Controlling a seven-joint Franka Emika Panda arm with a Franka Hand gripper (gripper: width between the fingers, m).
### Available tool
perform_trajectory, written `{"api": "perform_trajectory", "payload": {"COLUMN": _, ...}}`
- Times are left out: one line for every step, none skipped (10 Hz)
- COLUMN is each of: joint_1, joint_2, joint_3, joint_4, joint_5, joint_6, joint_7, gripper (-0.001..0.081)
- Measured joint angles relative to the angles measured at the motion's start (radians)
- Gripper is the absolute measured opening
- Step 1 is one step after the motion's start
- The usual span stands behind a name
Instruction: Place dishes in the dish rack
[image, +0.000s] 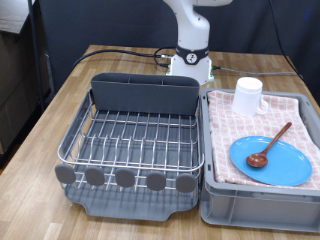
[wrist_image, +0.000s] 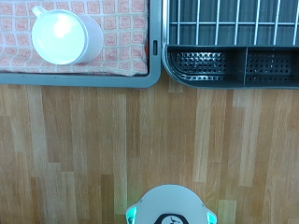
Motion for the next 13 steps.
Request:
{"api": "perform_trajectory", "payload": {"joint_1": 0.0, "joint_2": 0.003, "joint_3": -0.001, "joint_4": 0.0, "joint_5": 0.003, "joint_6": 0.008, "joint_7": 0.003, "gripper": 0.0803}}
{"api": "perform_trajectory", "payload": {"joint_1": 0.0, "joint_2": 0.015, "joint_3": -0.001, "joint_4": 0.0, "joint_5": 0.008, "joint_6": 0.019, "joint_7": 0.027, "gripper": 0.0803}}
{"api": "perform_trajectory", "payload": {"joint_1": 0.0, "joint_2": 0.037, "joint_3": 0.002, "joint_4": 0.0, "joint_5": 0.012, "joint_6": 0.051, "joint_7": 0.059, "gripper": 0.0803}}
{"api": "perform_trajectory", "payload": {"joint_1": 0.0, "joint_2": 0.065, "joint_3": 0.011, "joint_4": 0.001, "joint_5": 0.014, "joint_6": 0.096, "joint_7": 0.1, "gripper": 0.0803}}
{"api": "perform_trajectory", "payload": {"joint_1": 0.0, "joint_2": 0.093, "joint_3": 0.026, "joint_4": 0.003, "joint_5": 0.017, "joint_6": 0.145, "joint_7": 0.158, "gripper": 0.0803}}
{"api": "perform_trajectory", "payload": {"joint_1": 0.0, "joint_2": 0.123, "joint_3": 0.048, "joint_4": 0.008, "joint_5": 0.019, "joint_6": 0.185, "joint_7": 0.23, "gripper": 0.0803}}
{"api": "perform_trajectory", "payload": {"joint_1": 0.0, "joint_2": 0.152, "joint_3": 0.074, "joint_4": 0.018, "joint_5": 0.022, "joint_6": 0.216, "joint_7": 0.305, "gripper": 0.0803}}
{"api": "perform_trajectory", "payload": {"joint_1": 0.0, "joint_2": 0.181, "joint_3": 0.101, "joint_4": 0.033, "joint_5": 0.022, "joint_6": 0.226, "joint_7": 0.378, "gripper": 0.0803}}
{"api": "perform_trajectory", "payload": {"joint_1": 0.001, "joint_2": 0.212, "joint_3": 0.13, "joint_4": 0.054, "joint_5": 0.022, "joint_6": 0.225, "joint_7": 0.441, "gripper": 0.0803}}
{"api": "perform_trajectory", "payload": {"joint_1": 0.004, "joint_2": 0.245, "joint_3": 0.156, "joint_4": 0.078, "joint_5": 0.026, "joint_6": 0.214, "joint_7": 0.475, "gripper": 0.0803}}
{"api": "perform_trajectory", "payload": {"joint_1": 0.005, "joint_2": 0.287, "joint_3": 0.164, "joint_4": 0.118, "joint_5": 0.026, "joint_6": 0.184, "joint_7": 0.494, "gripper": 0.0803}}
{"api": "perform_trajectory", "payload": {"joint_1": 0.005, "joint_2": 0.286, "joint_3": 0.163, "joint_4": 0.117, "joint_5": 0.025, "joint_6": 0.189, "joint_7": 0.492, "gripper": 0.0803}}
{"api": "perform_trajectory", "payload": {"joint_1": 0.005, "joint_2": 0.286, "joint_3": 0.163, "joint_4": 0.117, "joint_5": 0.023, "joint_6": 0.194, "joint_7": 0.494, "gripper": 0.0803}}
